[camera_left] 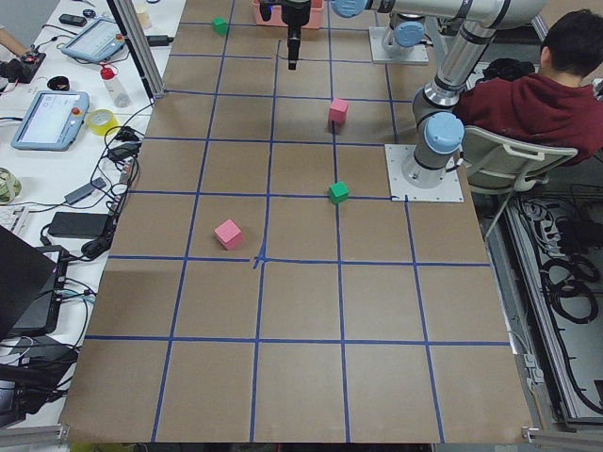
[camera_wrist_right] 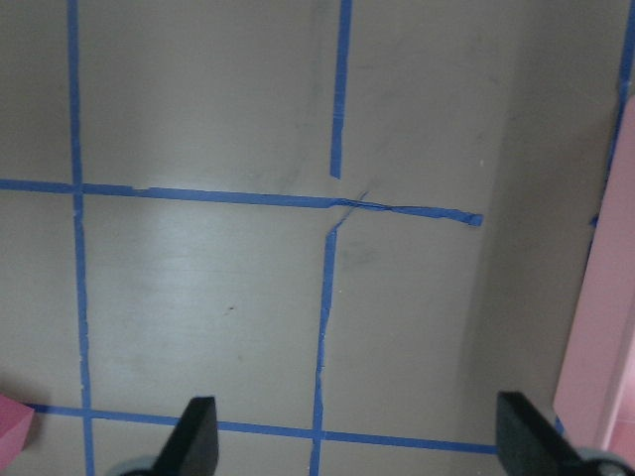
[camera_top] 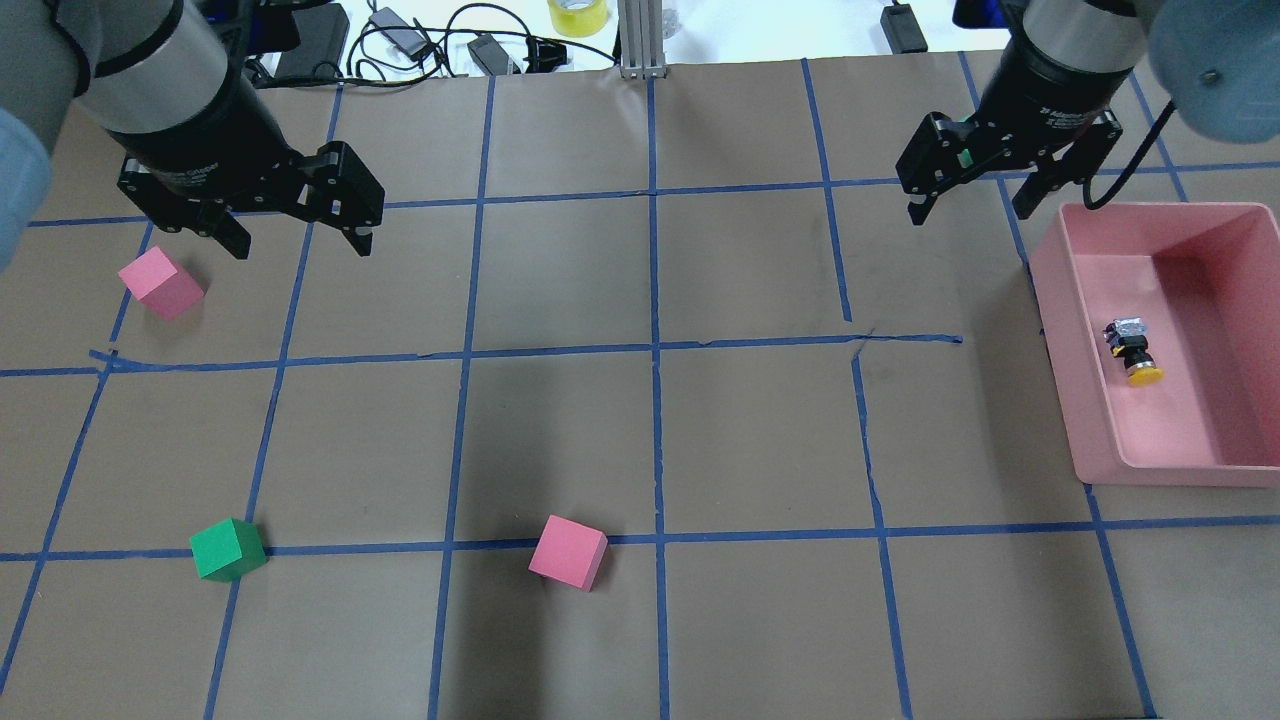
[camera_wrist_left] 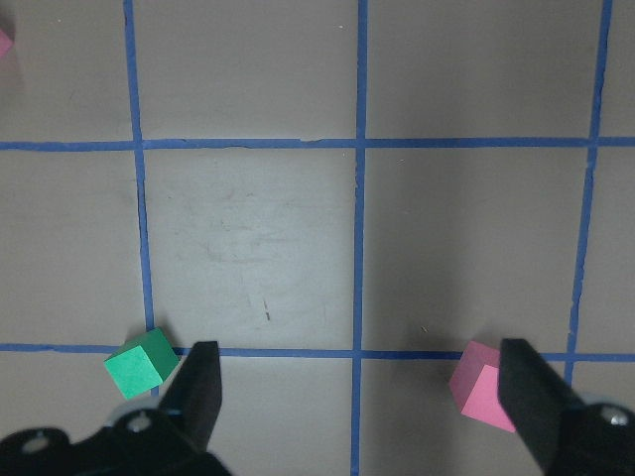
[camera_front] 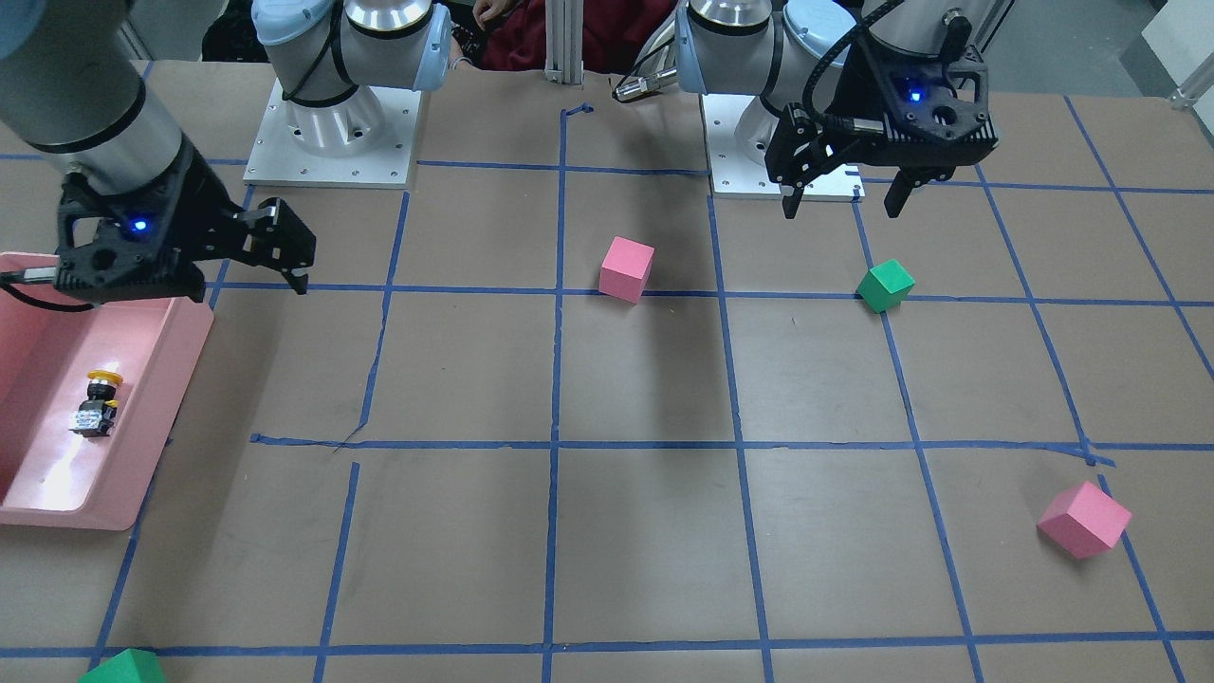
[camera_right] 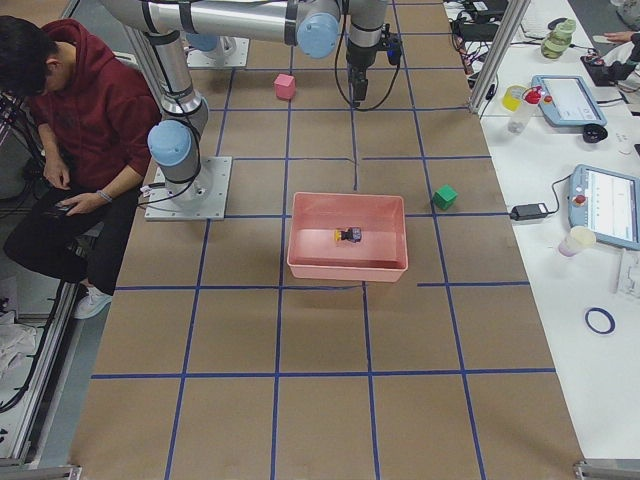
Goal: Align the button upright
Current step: 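Move the right gripper into the pink bin above the yellow-capped button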
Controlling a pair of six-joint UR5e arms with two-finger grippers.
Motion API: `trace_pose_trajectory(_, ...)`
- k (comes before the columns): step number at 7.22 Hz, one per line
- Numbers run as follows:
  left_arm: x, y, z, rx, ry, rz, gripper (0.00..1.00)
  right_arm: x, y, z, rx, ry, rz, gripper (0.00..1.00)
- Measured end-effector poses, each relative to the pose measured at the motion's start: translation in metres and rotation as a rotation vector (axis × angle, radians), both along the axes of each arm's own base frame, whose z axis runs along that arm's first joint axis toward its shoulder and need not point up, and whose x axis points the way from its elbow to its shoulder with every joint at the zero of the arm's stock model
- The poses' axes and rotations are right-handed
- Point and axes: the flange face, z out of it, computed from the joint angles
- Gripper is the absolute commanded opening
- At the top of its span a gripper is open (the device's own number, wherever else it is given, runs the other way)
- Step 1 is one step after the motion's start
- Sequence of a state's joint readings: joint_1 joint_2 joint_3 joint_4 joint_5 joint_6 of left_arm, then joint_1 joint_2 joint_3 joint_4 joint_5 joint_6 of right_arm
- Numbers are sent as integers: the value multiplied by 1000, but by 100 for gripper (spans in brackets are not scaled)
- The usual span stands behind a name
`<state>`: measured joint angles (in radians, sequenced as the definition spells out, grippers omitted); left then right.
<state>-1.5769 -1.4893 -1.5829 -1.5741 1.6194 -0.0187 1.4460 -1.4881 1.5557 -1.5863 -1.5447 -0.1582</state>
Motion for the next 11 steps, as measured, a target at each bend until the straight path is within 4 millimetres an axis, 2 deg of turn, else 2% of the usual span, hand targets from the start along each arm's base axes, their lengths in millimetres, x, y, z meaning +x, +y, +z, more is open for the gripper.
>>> trace_pose_trajectory(3, 0, 0, 0, -2, 3, 1, 100, -93, -12, -26, 46, 50, -105, 100)
trace_pose_trajectory(5, 0, 0, 1, -3, 3, 2, 100, -145, -26, -45, 21, 51, -50, 100)
trace_pose_trajectory(7, 0, 0, 1, -3, 3, 4, 100, -196, -35, -72, 1, 52, -17, 100)
trace_pose_trajectory(8, 0, 0, 1, -3, 3, 4, 100, -220, -33, -94, -14, 52, -1, 100)
trace_pose_trajectory(10, 0, 0, 1, -3, 2, 4, 100, -252, -19, -141, -52, 63, -2, 100)
trace_pose_trajectory(11, 0, 0, 1, -3, 1, 4, 100, -256, -13, -161, -50, 59, -6, 100)
